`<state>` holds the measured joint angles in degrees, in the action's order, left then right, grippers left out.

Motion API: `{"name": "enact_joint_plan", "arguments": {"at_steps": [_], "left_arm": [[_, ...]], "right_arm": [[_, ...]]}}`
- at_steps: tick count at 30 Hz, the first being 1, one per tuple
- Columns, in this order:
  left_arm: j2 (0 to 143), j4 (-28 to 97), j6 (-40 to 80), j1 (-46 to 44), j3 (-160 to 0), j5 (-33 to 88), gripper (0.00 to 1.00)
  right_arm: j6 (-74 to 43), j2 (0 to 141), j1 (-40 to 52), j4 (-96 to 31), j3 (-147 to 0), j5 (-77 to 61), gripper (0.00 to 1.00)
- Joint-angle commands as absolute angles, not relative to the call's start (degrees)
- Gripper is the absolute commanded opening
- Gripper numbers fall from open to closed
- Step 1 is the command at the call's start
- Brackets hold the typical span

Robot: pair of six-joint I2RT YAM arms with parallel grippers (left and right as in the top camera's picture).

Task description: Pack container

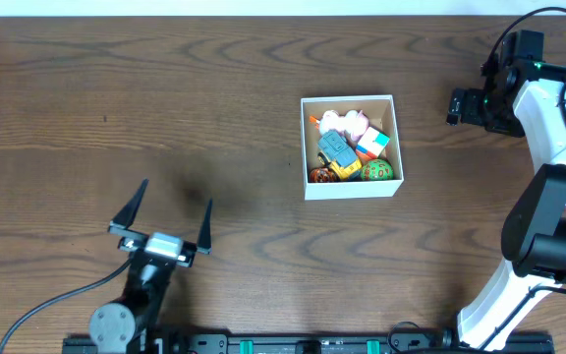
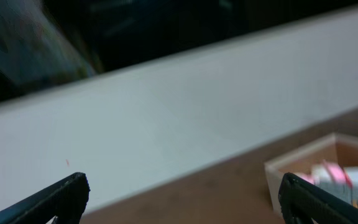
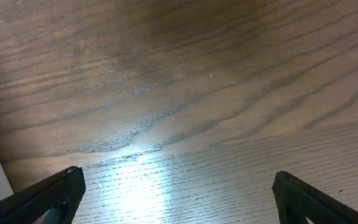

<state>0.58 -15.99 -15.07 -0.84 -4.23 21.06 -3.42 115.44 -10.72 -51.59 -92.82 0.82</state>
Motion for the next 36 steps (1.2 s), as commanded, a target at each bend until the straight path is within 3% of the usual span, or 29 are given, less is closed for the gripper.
{"name": "enact_joint_plan", "arguments": {"at_steps": [1, 9, 17, 36], "left_arm": [[0.1, -16.0, -16.9, -0.5, -1.3, 21.4, 0.98], [0.1, -8.5, -14.9, 0.2, -0.2, 20.7, 0.98], [0.1, -1.1, -6.1, 0.6, -0.2, 12.7, 0.98], [0.3, 3.4, -11.1, 0.6, -0.2, 4.9, 0.98]], "right_arm": [[-2.9, 115.4, -11.2, -51.6, -92.6, 0.6, 0.99], [-2.9, 115.4, -11.2, -51.6, -92.6, 0.6, 0.99], [-2.9, 115.4, -11.2, -51.6, -92.6, 0.6, 0.99], [-2.9, 115.4, -11.2, -51.6, -92.6, 0.6, 0.99]]}}
